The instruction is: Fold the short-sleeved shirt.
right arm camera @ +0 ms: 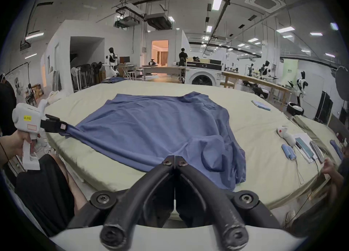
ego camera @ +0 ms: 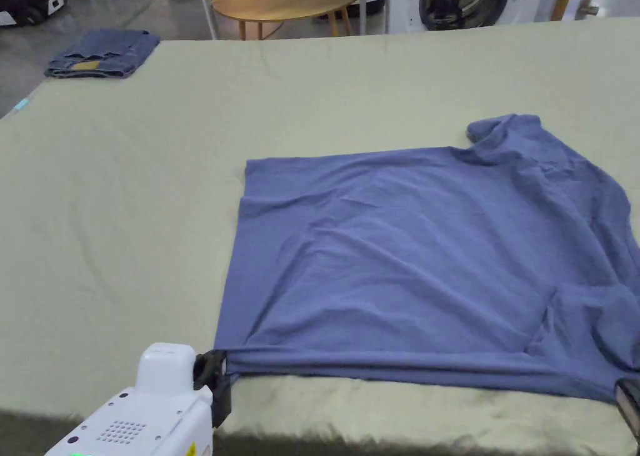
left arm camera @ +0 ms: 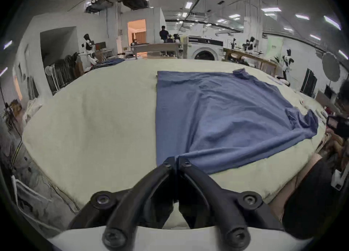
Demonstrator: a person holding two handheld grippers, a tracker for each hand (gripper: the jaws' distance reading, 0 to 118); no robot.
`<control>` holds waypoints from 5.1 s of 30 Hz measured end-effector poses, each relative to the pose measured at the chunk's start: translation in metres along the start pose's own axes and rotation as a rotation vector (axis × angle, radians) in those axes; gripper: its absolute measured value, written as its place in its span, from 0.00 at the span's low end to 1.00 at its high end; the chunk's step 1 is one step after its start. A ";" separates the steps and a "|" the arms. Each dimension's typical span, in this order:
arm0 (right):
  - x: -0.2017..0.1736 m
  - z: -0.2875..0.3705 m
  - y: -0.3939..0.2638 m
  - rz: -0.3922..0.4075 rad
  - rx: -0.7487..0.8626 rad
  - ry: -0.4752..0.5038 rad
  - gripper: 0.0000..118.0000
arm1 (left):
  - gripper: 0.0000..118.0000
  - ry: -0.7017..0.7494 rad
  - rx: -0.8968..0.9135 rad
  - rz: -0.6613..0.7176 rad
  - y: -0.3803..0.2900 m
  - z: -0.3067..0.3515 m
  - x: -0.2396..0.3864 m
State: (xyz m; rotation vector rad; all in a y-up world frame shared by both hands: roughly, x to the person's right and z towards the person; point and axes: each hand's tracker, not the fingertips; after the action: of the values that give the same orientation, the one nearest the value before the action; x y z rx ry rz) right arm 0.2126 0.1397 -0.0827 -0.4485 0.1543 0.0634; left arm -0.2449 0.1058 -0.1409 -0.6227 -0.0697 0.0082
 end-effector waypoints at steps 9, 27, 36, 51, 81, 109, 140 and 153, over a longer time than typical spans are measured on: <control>0.058 -0.012 -0.001 -0.085 -0.111 -0.205 0.80 | 0.00 -0.011 0.094 -0.041 0.030 0.016 0.011; 0.091 -0.055 -0.003 -0.129 -0.238 -0.102 0.03 | 0.00 0.013 0.022 -0.051 0.038 0.013 0.020; 0.108 -0.053 0.059 -0.132 -0.210 -0.067 0.03 | 0.00 -0.015 0.022 -0.092 0.092 0.004 0.008; 0.150 -0.243 0.133 -0.017 -0.416 -0.100 0.03 | 0.00 -0.069 -0.245 -0.112 0.188 -0.184 -0.018; -0.047 -0.096 0.064 -0.054 0.102 -0.162 0.00 | 0.00 0.074 0.362 -0.081 0.056 -0.005 0.108; -0.032 -0.095 0.049 -0.037 0.008 -0.092 0.00 | 0.78 0.103 -0.165 0.133 0.069 -0.137 -0.002; 0.164 -0.193 0.034 -0.359 -0.436 -0.060 0.09 | 0.00 0.053 -0.067 -0.152 0.122 -0.073 0.009; 0.147 -0.128 0.059 -0.322 -0.228 -0.103 0.06 | 0.00 -0.041 -0.035 -0.024 0.129 -0.044 -0.019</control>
State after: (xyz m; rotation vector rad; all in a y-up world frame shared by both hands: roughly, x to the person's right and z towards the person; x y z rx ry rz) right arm 0.3352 0.1405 -0.2457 -0.6911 -0.0289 -0.2142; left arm -0.2595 0.1843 -0.2532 -0.6567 -0.1168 -0.0035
